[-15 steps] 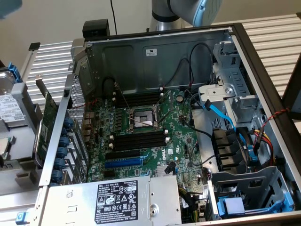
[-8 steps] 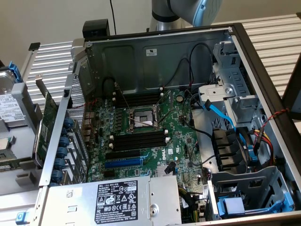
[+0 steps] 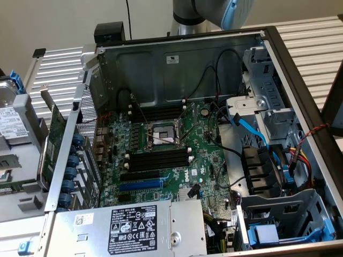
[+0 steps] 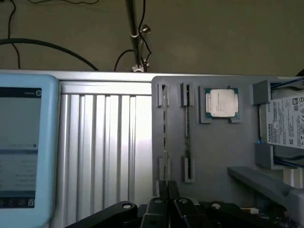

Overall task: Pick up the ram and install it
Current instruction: 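Pick up the ram and move it above insertion slot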

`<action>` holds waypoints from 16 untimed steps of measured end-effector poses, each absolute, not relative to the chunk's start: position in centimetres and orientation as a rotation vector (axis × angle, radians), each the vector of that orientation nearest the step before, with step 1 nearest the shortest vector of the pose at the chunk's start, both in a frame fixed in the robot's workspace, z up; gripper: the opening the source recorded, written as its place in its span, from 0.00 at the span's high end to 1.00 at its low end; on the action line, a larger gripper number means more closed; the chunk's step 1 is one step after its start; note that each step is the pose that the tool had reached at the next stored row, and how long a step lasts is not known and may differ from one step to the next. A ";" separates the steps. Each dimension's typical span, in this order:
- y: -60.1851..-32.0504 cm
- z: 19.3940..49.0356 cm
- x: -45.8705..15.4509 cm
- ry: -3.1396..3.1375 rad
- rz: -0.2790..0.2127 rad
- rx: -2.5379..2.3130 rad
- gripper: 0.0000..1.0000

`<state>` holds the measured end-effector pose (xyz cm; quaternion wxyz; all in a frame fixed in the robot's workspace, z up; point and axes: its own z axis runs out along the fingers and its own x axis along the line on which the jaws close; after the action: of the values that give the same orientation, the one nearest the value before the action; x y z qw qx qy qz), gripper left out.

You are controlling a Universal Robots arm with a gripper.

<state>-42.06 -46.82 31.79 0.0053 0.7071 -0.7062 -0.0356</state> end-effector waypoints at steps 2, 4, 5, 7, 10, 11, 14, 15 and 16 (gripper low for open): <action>-47.0 32.7 -41.3 -2.211 -0.112 2.214 0.88; -47.1 33.6 -40.6 -2.212 -0.113 2.214 0.88; -47.1 34.1 -40.2 -2.212 -0.114 2.215 0.88; -47.2 35.0 -39.5 -2.213 -0.116 2.216 0.88; -47.3 36.4 -38.3 -2.214 -0.119 2.217 0.88; -47.3 36.8 -38.0 -2.214 -0.120 2.217 0.88; -47.3 38.2 -36.8 -2.215 -0.122 2.218 0.88; -47.4 38.6 -36.3 -2.215 -0.122 2.218 0.88; -47.4 39.1 -35.9 -2.215 -0.123 2.218 0.88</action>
<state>-35.89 -47.37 39.08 0.0023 0.7071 -0.7060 -0.0391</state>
